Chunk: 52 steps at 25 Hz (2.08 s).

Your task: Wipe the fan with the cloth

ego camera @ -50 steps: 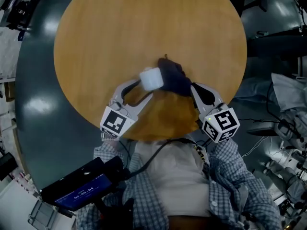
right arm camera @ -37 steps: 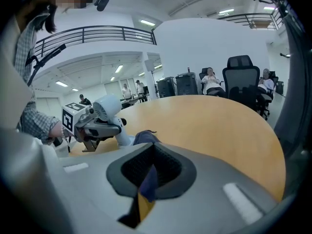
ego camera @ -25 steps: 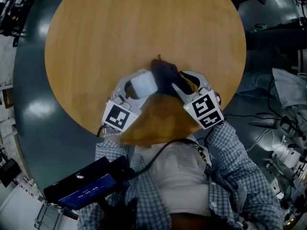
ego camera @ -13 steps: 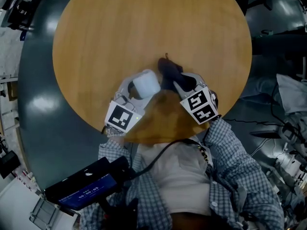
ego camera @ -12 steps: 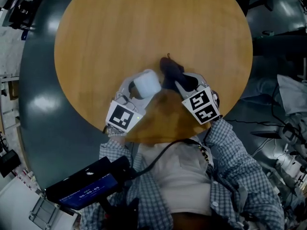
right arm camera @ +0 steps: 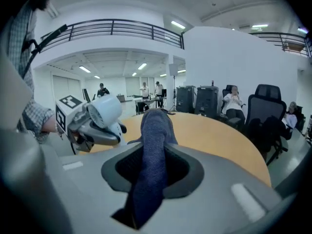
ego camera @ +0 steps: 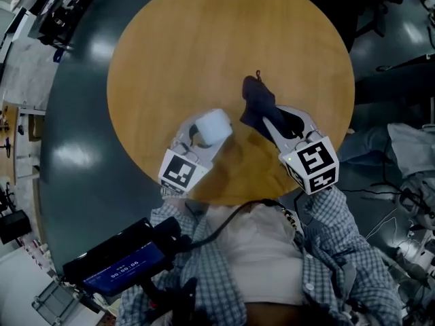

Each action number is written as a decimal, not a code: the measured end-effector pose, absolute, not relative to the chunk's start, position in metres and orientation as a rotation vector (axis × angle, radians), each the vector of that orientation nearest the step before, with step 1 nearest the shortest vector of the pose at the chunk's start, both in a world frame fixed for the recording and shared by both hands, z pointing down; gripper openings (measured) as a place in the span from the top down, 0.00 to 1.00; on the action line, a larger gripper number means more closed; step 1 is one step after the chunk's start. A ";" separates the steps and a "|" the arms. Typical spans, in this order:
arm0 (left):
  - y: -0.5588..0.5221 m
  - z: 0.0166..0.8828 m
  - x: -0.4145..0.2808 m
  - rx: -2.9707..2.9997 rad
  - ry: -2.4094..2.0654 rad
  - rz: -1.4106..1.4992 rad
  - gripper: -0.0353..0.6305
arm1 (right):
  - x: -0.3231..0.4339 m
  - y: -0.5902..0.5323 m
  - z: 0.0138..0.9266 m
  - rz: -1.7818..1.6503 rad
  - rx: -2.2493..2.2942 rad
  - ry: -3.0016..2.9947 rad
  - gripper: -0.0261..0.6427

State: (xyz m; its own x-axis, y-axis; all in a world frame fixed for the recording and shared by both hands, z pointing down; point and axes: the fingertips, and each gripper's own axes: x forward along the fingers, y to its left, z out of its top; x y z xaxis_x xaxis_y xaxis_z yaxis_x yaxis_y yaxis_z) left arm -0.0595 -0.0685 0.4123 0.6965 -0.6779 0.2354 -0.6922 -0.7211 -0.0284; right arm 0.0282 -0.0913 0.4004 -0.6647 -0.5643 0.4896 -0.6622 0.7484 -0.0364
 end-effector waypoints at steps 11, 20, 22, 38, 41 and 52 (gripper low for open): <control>-0.080 0.390 -0.052 2.877 -1.177 0.327 0.72 | -0.034 -0.060 0.223 0.103 0.688 -2.927 0.82; -0.079 0.340 -0.036 2.856 -1.198 0.121 0.72 | -0.043 -0.065 0.259 0.190 0.647 -2.953 0.82; -0.077 0.337 -0.037 2.866 -1.195 0.119 0.72 | -0.035 -0.072 0.261 0.258 0.688 -2.951 0.82; -0.079 0.320 -0.039 2.845 -1.187 0.049 0.72 | 0.019 -0.106 0.403 0.593 0.907 -2.626 0.82; -0.081 0.322 -0.043 2.839 -1.191 0.060 0.72 | 0.022 -0.096 0.347 0.525 0.939 -2.786 0.82; -0.090 0.315 -0.043 2.829 -1.208 0.034 0.72 | -0.032 -0.014 0.188 -0.044 0.584 -3.052 0.82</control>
State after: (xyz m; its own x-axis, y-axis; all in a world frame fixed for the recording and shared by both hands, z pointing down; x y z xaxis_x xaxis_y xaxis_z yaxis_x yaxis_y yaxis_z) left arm -0.0429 -0.0904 0.3145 0.6917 -0.7207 0.0460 -0.7221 -0.6899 0.0509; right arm -0.0324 -0.0136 0.1879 -0.9289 -0.3693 0.0284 -0.3683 0.9291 0.0343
